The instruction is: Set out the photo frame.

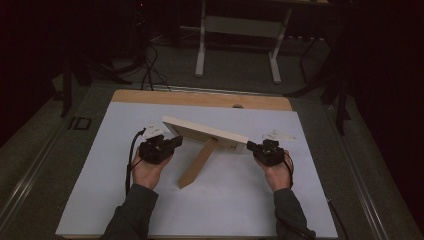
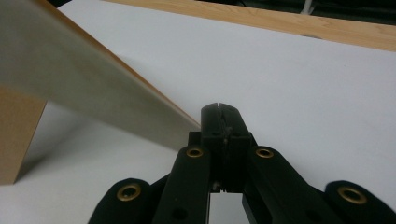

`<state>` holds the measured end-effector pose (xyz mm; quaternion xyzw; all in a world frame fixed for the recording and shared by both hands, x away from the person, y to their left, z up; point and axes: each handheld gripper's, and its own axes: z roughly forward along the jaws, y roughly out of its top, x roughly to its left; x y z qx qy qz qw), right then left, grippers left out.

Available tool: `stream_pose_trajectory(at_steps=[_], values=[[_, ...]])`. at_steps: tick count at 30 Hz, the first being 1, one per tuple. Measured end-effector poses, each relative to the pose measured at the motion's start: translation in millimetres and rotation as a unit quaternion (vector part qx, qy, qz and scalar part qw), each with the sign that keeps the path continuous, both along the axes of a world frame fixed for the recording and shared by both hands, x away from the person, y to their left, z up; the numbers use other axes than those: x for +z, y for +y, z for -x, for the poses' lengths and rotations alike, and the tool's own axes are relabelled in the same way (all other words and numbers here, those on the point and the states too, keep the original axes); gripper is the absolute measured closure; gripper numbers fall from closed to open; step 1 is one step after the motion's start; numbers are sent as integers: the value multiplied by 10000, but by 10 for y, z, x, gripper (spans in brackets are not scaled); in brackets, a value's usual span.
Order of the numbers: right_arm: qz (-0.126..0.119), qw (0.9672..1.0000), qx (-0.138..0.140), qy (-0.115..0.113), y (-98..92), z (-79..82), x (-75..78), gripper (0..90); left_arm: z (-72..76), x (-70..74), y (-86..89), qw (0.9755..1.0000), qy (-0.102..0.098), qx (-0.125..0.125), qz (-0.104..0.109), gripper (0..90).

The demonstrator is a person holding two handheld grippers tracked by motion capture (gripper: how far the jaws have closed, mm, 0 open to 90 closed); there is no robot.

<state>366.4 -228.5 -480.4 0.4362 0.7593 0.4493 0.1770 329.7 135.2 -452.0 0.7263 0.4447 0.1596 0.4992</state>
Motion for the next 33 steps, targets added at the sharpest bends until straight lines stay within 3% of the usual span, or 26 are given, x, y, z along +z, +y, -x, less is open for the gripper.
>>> stream_pose_trajectory(at_steps=[6,10,19,33], values=[[-18,10000,-17,30,66,-86,-4,899,-98,-13,-59,9999,90,11,-50,900],[114,9999,-15,6,104,-110,-1,899,-121,-30,-108,9998,67,65,-186,900],[122,9999,31,36,125,-144,-2,899,-172,-16,-190,9999,44,60,-140,900],[259,9995,162,-30,122,-145,21,900,-212,37,-323,9993,7,-116,-346,900]])
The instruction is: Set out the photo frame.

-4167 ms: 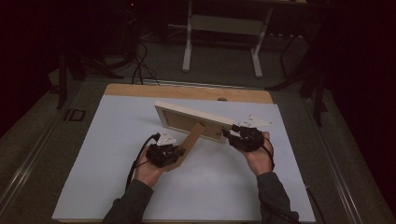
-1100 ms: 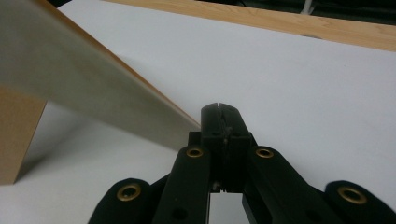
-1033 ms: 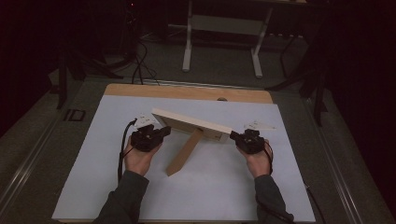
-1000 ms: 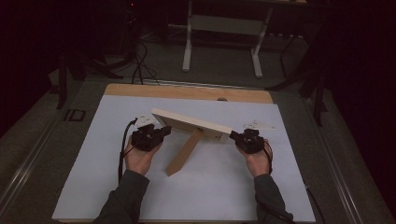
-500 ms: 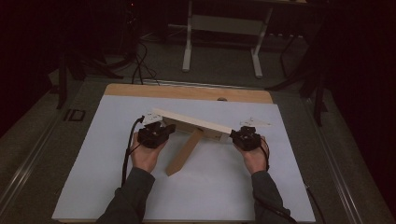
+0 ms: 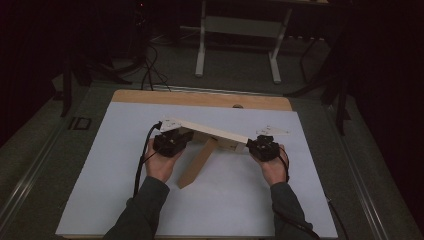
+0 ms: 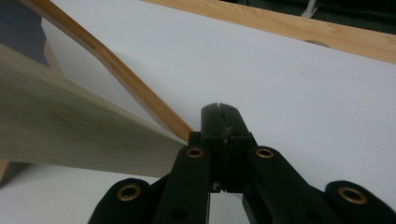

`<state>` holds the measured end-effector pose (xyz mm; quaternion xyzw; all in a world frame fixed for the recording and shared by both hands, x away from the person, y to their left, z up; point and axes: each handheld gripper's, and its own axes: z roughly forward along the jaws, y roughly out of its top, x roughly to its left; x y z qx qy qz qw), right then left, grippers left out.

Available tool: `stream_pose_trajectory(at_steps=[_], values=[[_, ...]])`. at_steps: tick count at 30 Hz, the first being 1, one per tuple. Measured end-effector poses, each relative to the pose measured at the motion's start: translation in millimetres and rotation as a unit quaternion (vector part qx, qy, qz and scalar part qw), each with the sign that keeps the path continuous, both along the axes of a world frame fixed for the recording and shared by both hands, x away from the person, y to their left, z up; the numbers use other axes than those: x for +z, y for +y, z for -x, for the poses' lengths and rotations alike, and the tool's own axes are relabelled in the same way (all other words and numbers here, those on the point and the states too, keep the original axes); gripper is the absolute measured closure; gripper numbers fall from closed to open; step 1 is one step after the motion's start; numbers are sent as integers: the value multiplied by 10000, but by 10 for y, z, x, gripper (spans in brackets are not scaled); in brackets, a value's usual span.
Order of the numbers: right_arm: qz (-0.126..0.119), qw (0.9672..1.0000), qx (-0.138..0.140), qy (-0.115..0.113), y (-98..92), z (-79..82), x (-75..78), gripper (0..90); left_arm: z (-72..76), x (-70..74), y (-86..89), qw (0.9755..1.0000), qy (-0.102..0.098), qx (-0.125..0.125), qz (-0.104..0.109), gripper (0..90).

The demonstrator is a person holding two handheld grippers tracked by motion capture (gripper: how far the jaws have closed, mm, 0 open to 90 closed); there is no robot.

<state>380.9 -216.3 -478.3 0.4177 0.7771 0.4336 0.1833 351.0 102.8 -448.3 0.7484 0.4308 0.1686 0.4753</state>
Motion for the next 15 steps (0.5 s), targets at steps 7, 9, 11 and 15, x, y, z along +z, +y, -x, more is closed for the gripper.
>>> stream_pose_trajectory(at_steps=[7,9,11,15], values=[[-75,9999,81,-22,-2,2,13,900,-5,19,-36,10000,0,-36,-73,900],[-79,9999,101,-27,2,5,15,900,-6,22,-46,10000,4,-42,-61,900],[-88,9999,120,-34,10,9,17,900,-7,25,-56,10000,-2,-45,-72,900],[-78,9997,217,-61,34,21,27,900,-6,36,-78,10000,-7,-59,-79,900]])
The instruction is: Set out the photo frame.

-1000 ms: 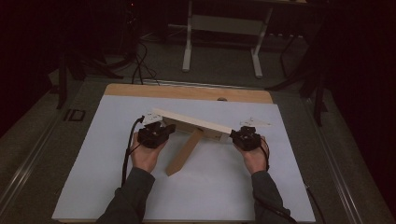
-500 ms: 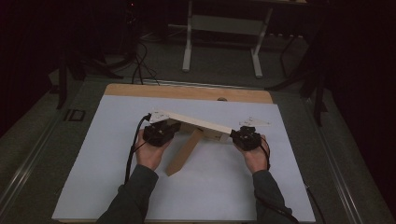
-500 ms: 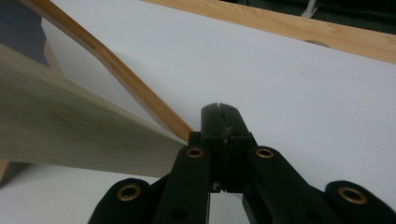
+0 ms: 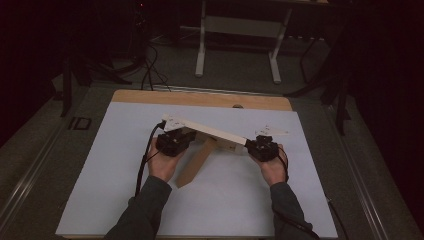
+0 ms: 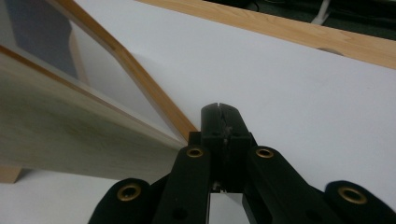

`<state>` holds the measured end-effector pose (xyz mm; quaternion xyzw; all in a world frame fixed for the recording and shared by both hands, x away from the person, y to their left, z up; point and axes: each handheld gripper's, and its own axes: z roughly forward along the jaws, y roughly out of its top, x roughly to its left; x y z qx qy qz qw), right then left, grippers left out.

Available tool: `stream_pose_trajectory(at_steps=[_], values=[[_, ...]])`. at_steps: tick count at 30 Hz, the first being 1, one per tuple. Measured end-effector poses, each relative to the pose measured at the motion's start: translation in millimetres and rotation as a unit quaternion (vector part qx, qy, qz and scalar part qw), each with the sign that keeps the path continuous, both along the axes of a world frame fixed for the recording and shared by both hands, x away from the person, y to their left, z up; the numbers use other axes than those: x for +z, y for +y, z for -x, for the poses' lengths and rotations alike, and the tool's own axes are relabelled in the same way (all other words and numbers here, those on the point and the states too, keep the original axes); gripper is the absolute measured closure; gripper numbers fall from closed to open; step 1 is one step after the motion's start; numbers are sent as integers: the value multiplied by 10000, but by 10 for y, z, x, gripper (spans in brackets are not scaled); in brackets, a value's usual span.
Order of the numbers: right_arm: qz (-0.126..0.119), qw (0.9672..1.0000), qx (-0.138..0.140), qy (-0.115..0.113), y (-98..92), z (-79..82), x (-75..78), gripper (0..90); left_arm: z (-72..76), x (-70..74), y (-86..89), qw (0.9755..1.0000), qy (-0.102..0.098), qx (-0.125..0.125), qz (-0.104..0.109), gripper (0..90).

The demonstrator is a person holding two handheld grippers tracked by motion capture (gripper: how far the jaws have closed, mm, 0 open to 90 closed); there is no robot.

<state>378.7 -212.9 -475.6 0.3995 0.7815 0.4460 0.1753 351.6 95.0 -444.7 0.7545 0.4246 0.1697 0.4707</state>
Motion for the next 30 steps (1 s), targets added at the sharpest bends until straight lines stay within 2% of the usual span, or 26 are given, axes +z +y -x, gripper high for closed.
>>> stream_pose_trajectory(at_steps=[9,24,30], values=[[2,9999,146,-42,43,35,26,900,3,41,-40,10000,-41,-26,-13,900],[-17,9997,226,-85,47,86,51,900,56,109,-151,9996,-107,-247,-41,900],[-17,9997,243,-93,52,102,49,900,67,122,-205,9992,-67,-389,-30,900]])
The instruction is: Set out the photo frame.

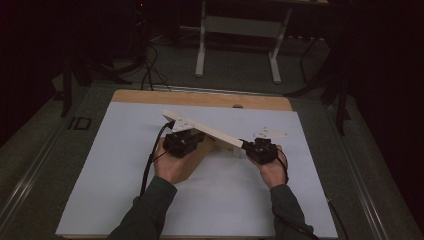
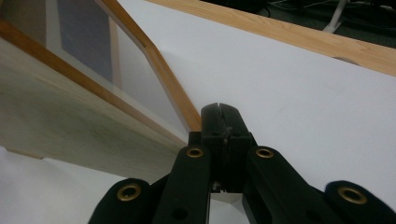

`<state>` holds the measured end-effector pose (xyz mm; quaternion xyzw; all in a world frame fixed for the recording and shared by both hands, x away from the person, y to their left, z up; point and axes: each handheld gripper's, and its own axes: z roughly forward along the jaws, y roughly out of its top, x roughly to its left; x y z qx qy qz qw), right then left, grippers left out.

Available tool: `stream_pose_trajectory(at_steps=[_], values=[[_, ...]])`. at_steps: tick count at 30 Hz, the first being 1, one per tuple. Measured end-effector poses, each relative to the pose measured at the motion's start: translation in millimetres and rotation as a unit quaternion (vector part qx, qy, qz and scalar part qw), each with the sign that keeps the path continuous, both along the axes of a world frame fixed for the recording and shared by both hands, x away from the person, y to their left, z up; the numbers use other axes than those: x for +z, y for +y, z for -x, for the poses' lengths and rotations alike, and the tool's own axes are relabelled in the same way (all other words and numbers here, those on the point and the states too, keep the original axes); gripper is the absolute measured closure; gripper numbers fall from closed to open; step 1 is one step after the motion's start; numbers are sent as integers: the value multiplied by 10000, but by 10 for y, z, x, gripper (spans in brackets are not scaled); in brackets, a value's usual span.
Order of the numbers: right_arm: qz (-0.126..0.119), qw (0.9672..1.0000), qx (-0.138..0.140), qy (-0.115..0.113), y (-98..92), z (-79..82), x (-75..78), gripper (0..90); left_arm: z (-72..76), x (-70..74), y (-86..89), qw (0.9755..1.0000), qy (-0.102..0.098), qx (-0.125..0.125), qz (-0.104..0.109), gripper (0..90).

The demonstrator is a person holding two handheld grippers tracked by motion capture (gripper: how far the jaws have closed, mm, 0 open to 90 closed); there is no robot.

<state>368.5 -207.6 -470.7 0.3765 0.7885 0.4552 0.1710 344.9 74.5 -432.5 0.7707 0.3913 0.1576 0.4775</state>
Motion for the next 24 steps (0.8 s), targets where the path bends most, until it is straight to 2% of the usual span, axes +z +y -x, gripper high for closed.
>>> stream_pose_trajectory(at_steps=[24], values=[[-30,10000,79,-29,12,49,12,900,24,3,-117,9999,-29,-85,-122,900]])
